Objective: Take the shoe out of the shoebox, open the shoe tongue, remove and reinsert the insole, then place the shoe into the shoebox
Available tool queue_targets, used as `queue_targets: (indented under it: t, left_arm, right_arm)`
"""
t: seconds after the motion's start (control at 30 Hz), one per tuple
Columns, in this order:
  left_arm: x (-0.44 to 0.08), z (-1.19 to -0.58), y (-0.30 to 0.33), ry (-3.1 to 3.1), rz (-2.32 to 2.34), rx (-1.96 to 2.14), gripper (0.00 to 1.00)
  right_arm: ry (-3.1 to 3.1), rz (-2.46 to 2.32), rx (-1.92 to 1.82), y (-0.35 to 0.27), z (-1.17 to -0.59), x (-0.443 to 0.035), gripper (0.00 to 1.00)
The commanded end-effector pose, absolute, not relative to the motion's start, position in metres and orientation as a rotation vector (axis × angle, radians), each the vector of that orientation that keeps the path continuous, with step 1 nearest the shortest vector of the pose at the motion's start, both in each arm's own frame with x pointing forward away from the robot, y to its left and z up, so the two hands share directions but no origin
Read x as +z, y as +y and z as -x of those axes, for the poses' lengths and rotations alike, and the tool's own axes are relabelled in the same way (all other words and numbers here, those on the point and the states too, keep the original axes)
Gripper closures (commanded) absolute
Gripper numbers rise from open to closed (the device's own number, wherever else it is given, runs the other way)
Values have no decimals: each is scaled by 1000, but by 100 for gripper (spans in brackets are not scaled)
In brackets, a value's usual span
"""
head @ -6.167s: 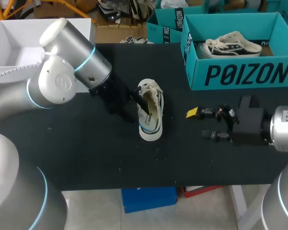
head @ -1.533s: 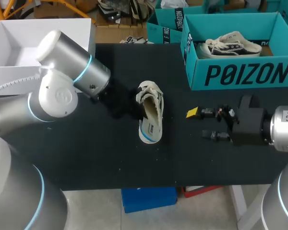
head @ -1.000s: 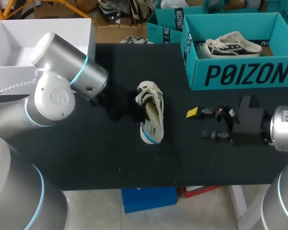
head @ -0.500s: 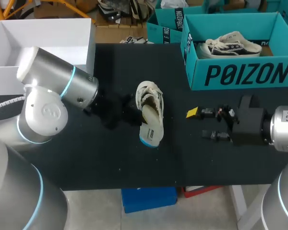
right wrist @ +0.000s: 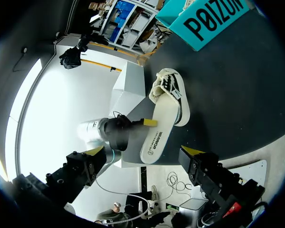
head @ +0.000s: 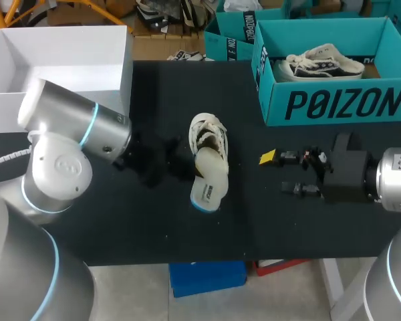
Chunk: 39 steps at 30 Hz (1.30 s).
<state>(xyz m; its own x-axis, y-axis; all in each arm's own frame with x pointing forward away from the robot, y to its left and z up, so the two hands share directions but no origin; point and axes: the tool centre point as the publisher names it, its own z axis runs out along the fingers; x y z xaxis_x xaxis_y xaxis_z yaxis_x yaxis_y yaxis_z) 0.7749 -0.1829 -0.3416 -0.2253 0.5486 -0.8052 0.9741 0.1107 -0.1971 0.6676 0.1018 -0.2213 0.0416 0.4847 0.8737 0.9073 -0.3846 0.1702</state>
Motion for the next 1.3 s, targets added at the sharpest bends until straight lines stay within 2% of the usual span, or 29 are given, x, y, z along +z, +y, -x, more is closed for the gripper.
queue_targets:
  t: [0.03,0.5,1.3]
  left_arm:
    - [-343,-784,-188,1848,-1504,-987,100]
    - [-332,-805,-186,1877,-1562,-898,100]
    - [-342,-795,-184,1943,-1639,-894,100]
  right_arm:
    - [-1400,1892,-1300,102,-668,-222,0]
    - [-1400,1892,-1300,102,-668,-222,0]
    - [-1400,1892,-1300,102,-668,-222,0]
